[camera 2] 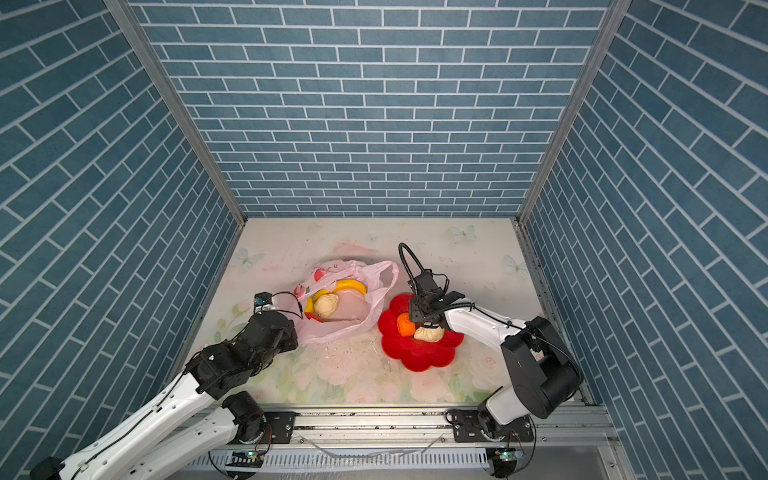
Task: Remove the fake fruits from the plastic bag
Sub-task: 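Lower the green fruit onto the red plate and open the right gripper, then raise the open right gripper and move it back into the bag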
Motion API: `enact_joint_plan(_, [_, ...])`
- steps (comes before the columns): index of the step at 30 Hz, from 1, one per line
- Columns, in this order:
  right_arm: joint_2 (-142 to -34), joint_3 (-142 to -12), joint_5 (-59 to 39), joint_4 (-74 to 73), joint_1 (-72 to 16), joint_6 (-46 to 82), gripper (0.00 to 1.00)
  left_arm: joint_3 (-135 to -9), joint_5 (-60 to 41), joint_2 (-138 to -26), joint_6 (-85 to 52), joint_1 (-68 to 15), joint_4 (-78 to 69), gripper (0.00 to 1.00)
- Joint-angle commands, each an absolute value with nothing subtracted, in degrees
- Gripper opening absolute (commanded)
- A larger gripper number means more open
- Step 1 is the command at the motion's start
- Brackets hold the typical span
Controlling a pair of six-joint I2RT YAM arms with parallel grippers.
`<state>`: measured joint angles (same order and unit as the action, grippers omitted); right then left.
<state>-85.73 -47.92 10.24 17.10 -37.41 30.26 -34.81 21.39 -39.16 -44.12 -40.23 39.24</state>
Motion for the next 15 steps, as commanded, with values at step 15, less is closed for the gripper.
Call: enact_joint_plan(15, [-74.0,-49.3,13.3,25.3,-37.1,31.2,0.73,-36.2,22.0,-39.3,-43.1,-40.4,39.8,0.00])
